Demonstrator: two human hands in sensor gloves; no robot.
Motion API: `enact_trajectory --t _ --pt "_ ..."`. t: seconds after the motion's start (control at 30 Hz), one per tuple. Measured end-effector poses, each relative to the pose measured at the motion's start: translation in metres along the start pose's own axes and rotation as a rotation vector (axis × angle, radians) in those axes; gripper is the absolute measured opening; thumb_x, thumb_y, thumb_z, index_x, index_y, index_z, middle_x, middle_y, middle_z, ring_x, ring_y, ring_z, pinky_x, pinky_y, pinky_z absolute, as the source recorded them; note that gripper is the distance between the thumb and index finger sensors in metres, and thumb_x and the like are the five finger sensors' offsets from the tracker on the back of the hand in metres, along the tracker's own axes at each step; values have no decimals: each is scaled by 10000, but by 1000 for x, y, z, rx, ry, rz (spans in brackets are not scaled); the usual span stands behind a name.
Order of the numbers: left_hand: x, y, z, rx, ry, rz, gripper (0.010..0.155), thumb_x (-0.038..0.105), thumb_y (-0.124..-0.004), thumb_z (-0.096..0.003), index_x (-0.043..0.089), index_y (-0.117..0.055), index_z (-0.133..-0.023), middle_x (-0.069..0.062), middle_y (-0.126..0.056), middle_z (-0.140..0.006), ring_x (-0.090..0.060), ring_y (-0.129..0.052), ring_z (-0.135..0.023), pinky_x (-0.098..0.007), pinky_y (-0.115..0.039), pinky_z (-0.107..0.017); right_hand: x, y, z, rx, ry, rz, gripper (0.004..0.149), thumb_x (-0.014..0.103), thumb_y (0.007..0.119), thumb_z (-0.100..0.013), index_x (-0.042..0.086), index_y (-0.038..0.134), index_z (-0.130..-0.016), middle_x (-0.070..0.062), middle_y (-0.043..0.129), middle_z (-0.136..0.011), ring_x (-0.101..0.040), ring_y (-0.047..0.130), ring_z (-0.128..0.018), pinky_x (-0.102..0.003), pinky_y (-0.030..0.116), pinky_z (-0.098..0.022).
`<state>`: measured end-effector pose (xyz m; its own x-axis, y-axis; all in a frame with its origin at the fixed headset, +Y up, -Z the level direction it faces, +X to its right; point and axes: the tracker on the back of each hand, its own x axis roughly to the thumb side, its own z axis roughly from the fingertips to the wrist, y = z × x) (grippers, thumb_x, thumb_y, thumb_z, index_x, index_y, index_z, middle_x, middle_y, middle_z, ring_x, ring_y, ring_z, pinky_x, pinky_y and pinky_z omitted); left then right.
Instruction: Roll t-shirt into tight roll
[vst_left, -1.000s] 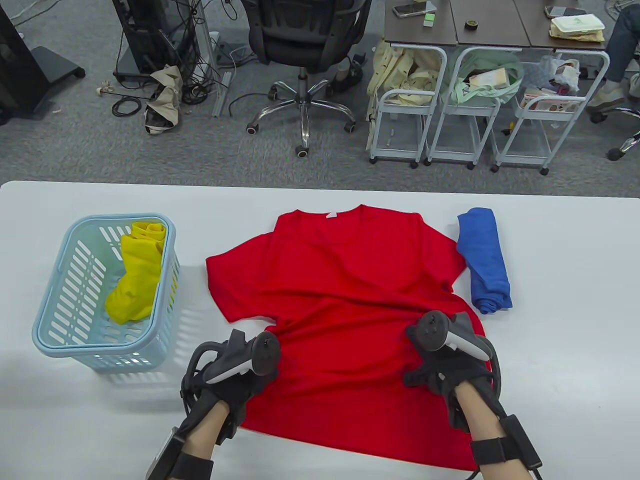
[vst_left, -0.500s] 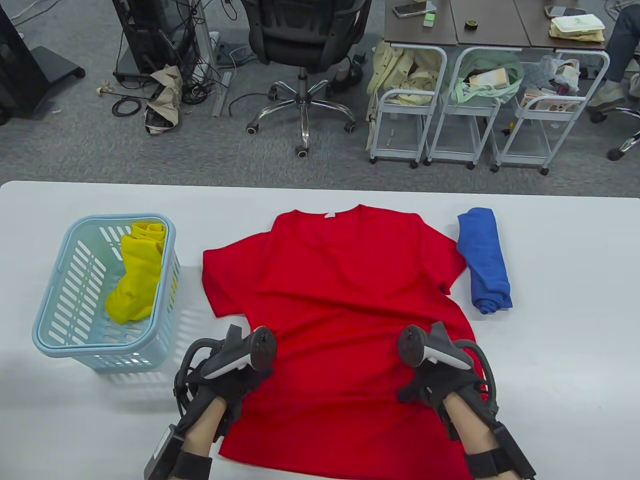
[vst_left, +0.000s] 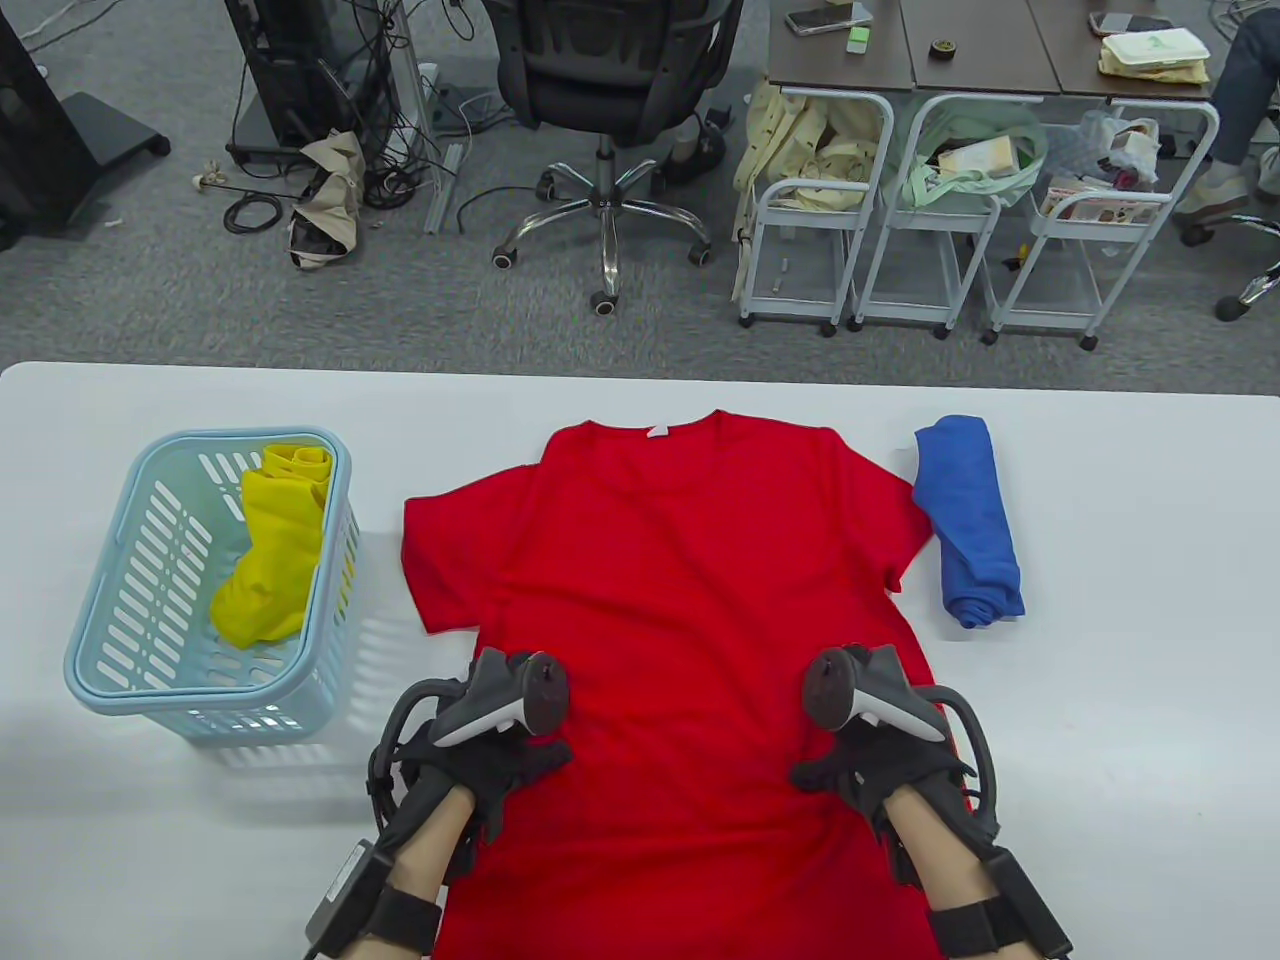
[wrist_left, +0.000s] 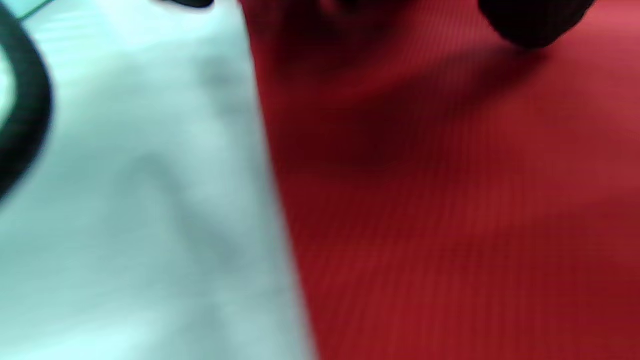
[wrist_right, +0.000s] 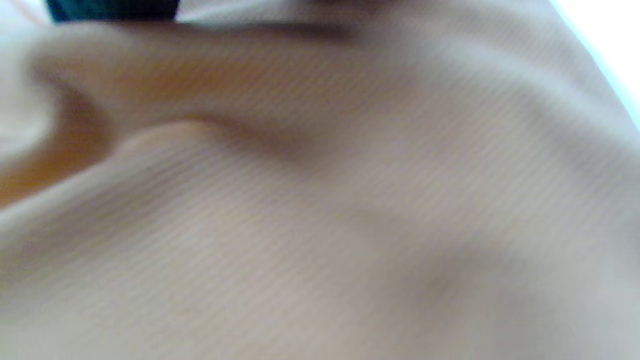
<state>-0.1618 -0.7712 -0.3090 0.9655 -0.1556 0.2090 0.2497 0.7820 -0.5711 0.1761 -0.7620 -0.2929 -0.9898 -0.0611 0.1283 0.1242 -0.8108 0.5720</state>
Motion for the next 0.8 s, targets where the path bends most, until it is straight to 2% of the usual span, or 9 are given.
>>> enact_trajectory --t 0.1,0.23,0.3,0.4,0.5,0.57,0.63,0.73,0.8 --pt "-7 3 -1 119 54 113 719 597 -533 -539 351 -261 -1157 -51 -258 -1266 -397 -321 -1168 -647 -397 -800 -1 -2 0 -17 -4 -66 962 617 635 -527 172 20 -1119 -194 -54 -1127 -498 26 -1051 -623 242 -733" --pt "-9 5 6 109 62 37 682 555 -557 -553 355 -306 -1155 -46 -334 -1262 -366 -451 -1165 -629 -452 -798 -8 7 -11 27 0 -126 847 590 573 -562 196 86 -1133 -156 41 -1161 -472 105 -1080 -616 265 -735" --pt "-9 5 5 115 66 42 685 586 -523 -547 352 -325 -1160 -51 -366 -1264 -367 -489 -1162 -624 -465 -799 -9 9 -13 45 -1 -119 854 600 545 -561 205 20 -1108 -142 -40 -1129 -462 23 -1055 -615 251 -735" --pt "-15 -3 -9 34 36 140 789 683 -384 -508 311 -150 -1163 -110 -148 -1255 -453 -295 -1145 -616 -444 -806 -8 6 -16 35 16 -103 856 605 549 -562 196 44 -1119 -158 -7 -1139 -463 55 -1068 -612 269 -740" --pt "-22 -6 -23 -42 4 147 839 714 -340 -495 291 52 -1105 -129 83 -1184 -476 -55 -1097 -648 -250 -785 -11 3 -25 35 21 -146 858 610 539 -563 204 22 -1115 -148 -36 -1133 -452 15 -1062 -611 244 -739" --pt "-27 -1 -29 -74 -3 194 847 718 -356 -495 295 67 -1094 -122 117 -1167 -471 -13 -1081 -648 -214 -775 -15 -1 -28 32 23 -190 859 602 566 -566 214 36 -1120 -135 -30 -1139 -440 9 -1067 -607 232 -741" --pt "-25 12 -25 -94 19 176 839 699 -417 -512 305 8 -1118 -118 54 -1199 -469 -87 -1106 -632 -294 -798 -16 -5 -24 15 28 -172 850 574 626 -565 219 106 -1136 -134 36 -1163 -445 82 -1086 -604 271 -744" --pt "-18 43 -11 108 72 58 743 646 -481 -522 289 -393 -1167 -111 -520 -1229 -359 -642 -1091 -589 -523 -793 -16 -21 -14 -47 11 -143 771 549 679 -558 205 349 -1164 -144 274 -1209 -457 358 -1106 -597 379 -743" --pt "-17 50 -17 65 113 32 763 648 -461 -526 301 -265 -1177 -135 -308 -1264 -398 -458 -1144 -611 -455 -805 -18 -29 -16 -90 51 -183 758 521 687 -564 187 362 -1162 -170 308 -1202 -460 383 -1097 -595 399 -740"
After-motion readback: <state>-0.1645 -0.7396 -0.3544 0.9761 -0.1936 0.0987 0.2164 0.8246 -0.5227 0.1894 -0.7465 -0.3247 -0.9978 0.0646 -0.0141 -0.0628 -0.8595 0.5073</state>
